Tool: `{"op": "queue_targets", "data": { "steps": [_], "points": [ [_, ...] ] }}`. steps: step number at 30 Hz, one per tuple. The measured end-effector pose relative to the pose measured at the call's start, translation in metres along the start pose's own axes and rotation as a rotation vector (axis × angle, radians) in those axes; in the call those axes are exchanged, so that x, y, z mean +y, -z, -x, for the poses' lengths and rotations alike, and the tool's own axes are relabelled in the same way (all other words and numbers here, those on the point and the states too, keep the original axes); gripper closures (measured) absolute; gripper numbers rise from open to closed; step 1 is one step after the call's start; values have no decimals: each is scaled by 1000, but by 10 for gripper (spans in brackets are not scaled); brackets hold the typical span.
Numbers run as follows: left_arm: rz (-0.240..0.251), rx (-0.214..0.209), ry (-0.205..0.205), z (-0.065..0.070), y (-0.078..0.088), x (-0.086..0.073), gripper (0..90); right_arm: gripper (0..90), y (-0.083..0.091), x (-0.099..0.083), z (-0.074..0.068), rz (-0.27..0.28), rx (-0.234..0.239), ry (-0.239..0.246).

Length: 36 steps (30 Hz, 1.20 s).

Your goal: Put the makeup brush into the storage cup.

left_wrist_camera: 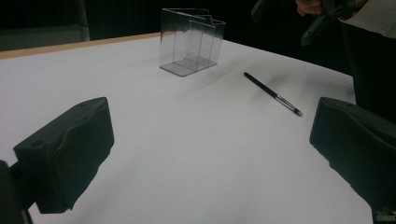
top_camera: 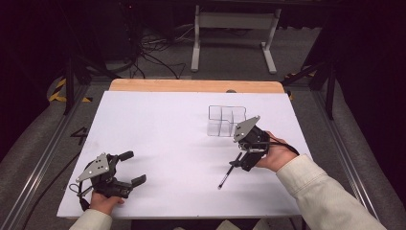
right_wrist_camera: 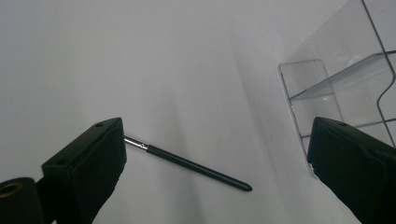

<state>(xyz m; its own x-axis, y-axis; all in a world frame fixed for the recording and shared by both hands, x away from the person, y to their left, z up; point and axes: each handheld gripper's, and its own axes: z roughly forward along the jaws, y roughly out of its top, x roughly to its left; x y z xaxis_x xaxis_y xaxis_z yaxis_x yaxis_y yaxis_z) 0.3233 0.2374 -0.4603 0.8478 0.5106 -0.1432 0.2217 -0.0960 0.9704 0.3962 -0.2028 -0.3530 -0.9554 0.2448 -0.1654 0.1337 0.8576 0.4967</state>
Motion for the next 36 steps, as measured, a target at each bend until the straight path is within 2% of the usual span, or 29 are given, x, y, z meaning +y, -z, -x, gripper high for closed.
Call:
{"op": "queue_targets", "data": {
  "steps": [5,15,24,28,30,36],
  "points": [
    [-2,10,-5,-1,-1,0,5,61,-5,0,1,-41,10,16],
    [2,1,-1,0,0,0,12,86,-22,-1,0,-130,51,42],
    [9,0,-8,0,1,0,20,109,-33,-3,-1,-176,68,50],
    [17,-3,-17,0,2,-1,16,144,-41,-4,-1,-195,77,75],
    [16,-4,-15,1,2,-1,15,153,-43,-4,-2,-207,77,72],
    [19,-4,-17,1,3,-1,13,197,-52,-6,-4,-248,105,101]
  ]
}}
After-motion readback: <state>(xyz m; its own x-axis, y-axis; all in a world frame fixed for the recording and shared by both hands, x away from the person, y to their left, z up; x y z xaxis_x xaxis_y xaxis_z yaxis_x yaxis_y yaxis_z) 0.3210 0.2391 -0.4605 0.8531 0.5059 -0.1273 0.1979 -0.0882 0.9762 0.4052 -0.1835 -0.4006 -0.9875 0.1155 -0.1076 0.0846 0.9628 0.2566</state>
